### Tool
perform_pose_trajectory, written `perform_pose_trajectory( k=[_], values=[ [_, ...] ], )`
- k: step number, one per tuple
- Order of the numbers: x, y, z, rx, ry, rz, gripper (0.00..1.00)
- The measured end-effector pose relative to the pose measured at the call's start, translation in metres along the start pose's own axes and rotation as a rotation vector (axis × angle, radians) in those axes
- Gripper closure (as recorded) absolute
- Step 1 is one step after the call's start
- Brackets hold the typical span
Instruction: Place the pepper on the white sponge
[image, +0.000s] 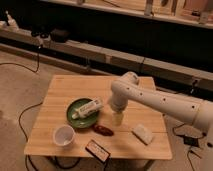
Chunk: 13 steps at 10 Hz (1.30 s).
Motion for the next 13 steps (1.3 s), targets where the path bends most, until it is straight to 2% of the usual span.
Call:
perform_pose_trajectory(
  k=[3,6,13],
  values=[
    [-0.02,0.005,0.009,0.002,-0.032,-0.007,0.2],
    [-0.036,0.01,0.025,0.004,-0.027,-0.006,0.2],
    [-0.051,0.022,0.052,-0.021,-0.031,0.095,0.2]
  ],
)
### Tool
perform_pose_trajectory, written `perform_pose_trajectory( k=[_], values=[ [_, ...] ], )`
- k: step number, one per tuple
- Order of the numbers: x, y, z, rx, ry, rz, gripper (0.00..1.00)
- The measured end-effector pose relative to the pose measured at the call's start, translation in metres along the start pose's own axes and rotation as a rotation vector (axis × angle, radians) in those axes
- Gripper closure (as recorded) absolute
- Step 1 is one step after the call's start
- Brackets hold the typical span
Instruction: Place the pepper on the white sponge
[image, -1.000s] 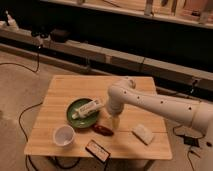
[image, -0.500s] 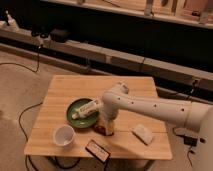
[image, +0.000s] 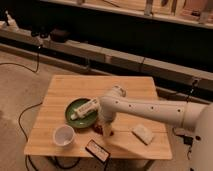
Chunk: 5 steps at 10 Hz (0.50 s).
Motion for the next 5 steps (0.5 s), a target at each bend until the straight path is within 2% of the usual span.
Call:
perform_pose_trajectory(
  k=[3,5],
  values=[
    [0.0013,0.0021,0.005,-0.009,0.005,0.022,0.2],
    [0.0078,-0.0006,-0.0032,0.008,0.033,0.036,0.2]
  ],
)
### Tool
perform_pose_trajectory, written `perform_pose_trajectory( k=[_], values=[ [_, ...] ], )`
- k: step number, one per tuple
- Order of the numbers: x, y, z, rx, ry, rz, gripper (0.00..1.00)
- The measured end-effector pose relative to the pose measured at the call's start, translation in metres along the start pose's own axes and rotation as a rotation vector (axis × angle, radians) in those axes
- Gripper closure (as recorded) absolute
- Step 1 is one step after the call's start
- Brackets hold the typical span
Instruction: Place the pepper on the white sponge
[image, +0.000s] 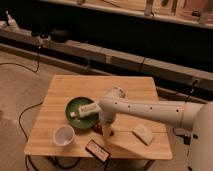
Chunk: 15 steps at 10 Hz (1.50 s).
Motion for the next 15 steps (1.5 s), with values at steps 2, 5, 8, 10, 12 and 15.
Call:
perform_pose_trajectory(
  k=[2,5,8,10,12,15],
  values=[
    [0.008,-0.004,-0.017,0.03,0.024,0.017,0.2],
    [0.014,0.002,-0.027,0.027,0.046,0.035,0.2],
    [0.013,0.011,-0.021,0.008,0.022,0.038,0.2],
    [0.013,0.012,-0.013,0.003,-0.008,0.028,0.2],
    [0.019,0.011,0.0,-0.008,-0.034,0.027,0.2],
    [0.019,0.003,0.015,-0.009,-0.071,0.003,0.2]
  ],
)
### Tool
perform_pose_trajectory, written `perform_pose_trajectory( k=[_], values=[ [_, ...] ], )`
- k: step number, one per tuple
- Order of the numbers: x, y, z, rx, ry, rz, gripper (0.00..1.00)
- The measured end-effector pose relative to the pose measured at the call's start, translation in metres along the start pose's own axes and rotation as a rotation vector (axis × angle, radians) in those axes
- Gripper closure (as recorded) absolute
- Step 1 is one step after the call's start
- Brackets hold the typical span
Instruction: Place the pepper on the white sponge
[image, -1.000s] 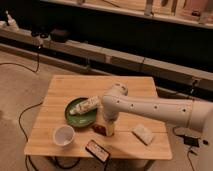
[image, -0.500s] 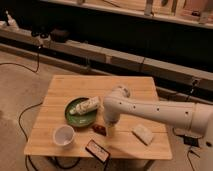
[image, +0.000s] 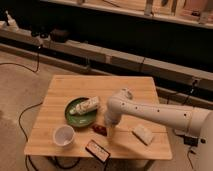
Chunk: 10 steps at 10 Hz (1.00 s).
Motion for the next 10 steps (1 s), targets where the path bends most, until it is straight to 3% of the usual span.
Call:
perform_pose_trajectory(
  k=[2,3,7,10],
  values=[
    [-0.005,-0.006,0.003,0.008,-0.018,-0.043,0.21],
    [-0.009,-0.007,0.003,0.013,-0.022,-0.067,0.27],
    [-0.018,-0.004,0.01,-0.014,-0.023,-0.117,0.67],
    [-0.019,-0.005,0.012,-0.029,-0.02,-0.117,0.7]
  ],
)
